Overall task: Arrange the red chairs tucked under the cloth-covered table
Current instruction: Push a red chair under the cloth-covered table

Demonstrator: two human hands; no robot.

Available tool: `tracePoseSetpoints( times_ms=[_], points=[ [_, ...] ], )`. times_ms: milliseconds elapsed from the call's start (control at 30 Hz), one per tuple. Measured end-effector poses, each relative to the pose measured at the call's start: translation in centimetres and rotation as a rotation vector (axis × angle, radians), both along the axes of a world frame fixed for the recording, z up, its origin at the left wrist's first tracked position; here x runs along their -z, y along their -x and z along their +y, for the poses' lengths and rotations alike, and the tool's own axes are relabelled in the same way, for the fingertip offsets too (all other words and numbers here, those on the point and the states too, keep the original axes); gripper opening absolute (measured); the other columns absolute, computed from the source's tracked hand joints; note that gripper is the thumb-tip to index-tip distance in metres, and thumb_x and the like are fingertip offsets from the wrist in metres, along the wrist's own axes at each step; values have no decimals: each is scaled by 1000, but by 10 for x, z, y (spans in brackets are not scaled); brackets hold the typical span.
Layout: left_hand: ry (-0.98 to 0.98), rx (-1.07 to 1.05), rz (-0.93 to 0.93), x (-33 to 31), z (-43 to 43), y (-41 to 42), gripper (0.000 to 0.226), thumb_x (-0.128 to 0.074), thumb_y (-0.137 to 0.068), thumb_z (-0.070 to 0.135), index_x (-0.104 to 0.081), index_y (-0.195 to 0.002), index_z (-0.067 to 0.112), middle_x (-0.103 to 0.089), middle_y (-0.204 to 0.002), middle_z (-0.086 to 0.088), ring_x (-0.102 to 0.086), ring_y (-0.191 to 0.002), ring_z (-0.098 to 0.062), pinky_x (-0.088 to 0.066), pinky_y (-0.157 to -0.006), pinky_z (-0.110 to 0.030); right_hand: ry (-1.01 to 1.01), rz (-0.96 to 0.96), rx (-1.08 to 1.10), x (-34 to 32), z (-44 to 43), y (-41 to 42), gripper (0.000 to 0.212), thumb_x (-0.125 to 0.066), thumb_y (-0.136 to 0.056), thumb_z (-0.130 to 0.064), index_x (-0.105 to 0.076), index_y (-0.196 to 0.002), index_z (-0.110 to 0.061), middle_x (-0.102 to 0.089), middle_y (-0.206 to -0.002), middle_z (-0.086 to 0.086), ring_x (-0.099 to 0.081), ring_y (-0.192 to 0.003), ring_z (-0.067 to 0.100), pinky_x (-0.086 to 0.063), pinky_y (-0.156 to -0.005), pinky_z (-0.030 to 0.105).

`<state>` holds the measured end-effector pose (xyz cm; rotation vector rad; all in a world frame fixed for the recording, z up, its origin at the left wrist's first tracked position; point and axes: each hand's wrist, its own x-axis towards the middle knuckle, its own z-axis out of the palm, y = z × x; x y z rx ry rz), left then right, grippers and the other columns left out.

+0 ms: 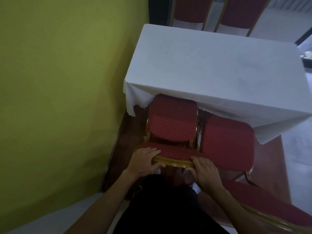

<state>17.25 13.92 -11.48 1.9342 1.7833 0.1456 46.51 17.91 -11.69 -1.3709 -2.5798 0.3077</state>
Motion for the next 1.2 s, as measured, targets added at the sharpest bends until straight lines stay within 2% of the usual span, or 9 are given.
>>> tracePoseSetpoints(
  times_ms=[167,400,567,667,733,800,867,1000,1200],
  points=[
    [-102,-14,26,-4,19,4,80,-45,-81,81,-63,-129,19,-66,-127,0,-60,-119,-20,-45,-98,-35,53,-34,7,-4,22,6,64,-29,-101,-61,-65,-115,-10,-69,-102,4,-66,-88,25,-54,-79,40],
    [-111,-14,58,-9,41,21,90,-33,-79,87,-64,-127,18,-68,-124,-2,-63,-115,-20,-49,-94,-37,171,-83,16,-5,44,23,64,-30,-99,-65,-62,-121,-14,-68,-107,1,-65,-96,24,-53,-85,42],
    [-145,-29,60,-11,52,31,92,-29,-79,87,-65,-126,17,-69,-120,-4,-64,-110,-22,-50,-90,-37,219,-116,10,-12,56,34,72,-22,-97,-70,-61,-121,-15,-68,-110,3,-65,-99,26,-50,-88,43],
    [-160,-33,58,-10,57,32,90,-30,-80,87,-65,-125,18,-70,-118,-3,-65,-109,-21,-51,-89,-38,272,-121,1,-15,63,36,79,-14,-94,-74,-58,-126,-17,-63,-125,2,-60,-113,25,-44,-97,43],
    [-164,-32,57,-8,61,33,87,-32,-81,86,-64,-126,19,-69,-119,-2,-64,-110,-20,-51,-90,-38,310,-131,-2,-14,66,36,81,-12,-93,-74,-54,-133,-18,-54,-142,4,-52,-128,24,-38,-105,44],
    [-158,-27,47,-5,63,34,84,-35,-82,84,-62,-129,19,-68,-122,0,-62,-112,-19,-50,-93,-38,322,-122,-3,-12,69,35,82,-11,-94,-74,-52,-137,-18,-48,-149,6,-46,-134,26,-35,-108,47],
    [-164,-27,31,-1,63,34,81,-38,-85,81,-58,-133,19,-65,-125,-1,-60,-115,-19,-46,-99,-39,318,-108,-7,-9,70,35,81,-11,-95,-73,-49,-141,-18,-45,-152,7,-43,-137,29,-35,-109,50],
    [-134,-31,36,10,63,34,80,-36,-88,79,-43,-146,23,-52,-145,0,-45,-134,-21,-33,-113,-44,330,-98,-6,-3,73,37,75,-14,-99,-69,-43,-147,-19,-40,-156,7,-37,-142,31,-33,-110,54],
    [-108,-35,15,20,71,39,81,-37,-87,79,-43,-146,24,-48,-148,1,-41,-138,-24,-33,-113,-46,341,-93,2,6,79,40,71,-19,-101,-66,-45,-147,-17,-44,-153,8,-42,-139,31,-37,-107,56]
  ],
)
